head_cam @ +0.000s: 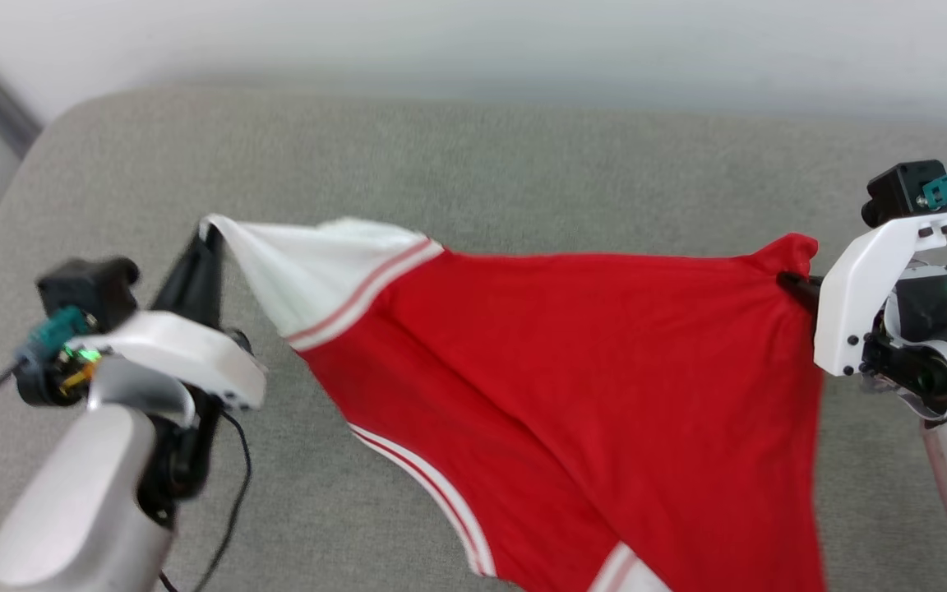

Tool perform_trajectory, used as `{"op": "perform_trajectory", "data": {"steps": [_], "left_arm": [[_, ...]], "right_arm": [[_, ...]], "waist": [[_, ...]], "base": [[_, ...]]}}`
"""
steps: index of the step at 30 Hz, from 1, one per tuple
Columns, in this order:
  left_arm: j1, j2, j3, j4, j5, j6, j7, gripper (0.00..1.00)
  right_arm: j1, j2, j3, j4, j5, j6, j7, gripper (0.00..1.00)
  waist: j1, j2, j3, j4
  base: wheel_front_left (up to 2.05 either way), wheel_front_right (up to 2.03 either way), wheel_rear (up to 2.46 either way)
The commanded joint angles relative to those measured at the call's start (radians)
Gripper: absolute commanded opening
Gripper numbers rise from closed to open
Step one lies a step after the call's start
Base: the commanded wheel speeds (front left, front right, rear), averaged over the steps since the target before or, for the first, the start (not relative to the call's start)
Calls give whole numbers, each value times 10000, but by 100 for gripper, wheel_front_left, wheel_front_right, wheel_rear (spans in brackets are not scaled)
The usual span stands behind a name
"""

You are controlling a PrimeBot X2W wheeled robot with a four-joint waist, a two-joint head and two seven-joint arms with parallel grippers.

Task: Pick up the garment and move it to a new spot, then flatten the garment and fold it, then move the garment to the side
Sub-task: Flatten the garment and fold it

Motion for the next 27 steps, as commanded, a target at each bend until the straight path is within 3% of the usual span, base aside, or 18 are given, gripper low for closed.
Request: {"op": "perform_trajectory", "data": {"steps": [1, 12, 27], "left_arm": [[-460, 44, 163, 363, -94, -125, 29, 0], [-3658, -256, 70, 3016, -87, -760, 550, 0], [-9771, 99, 439, 5457, 460, -1752, -341, 0]], "right_arm": [[-91, 25, 11, 111, -103, -6, -315, 0], [-1707, 255, -199, 1111, -586, -6, -1289, 0], [-6701, 438, -701, 1728, -2384, -9, -3277, 0]], "waist": [[0, 0, -704, -316], [0, 0, -773, -609], [0, 0, 2446, -915]], "base": [[0, 0, 0], [0, 0, 0], [0, 0, 0]]}}
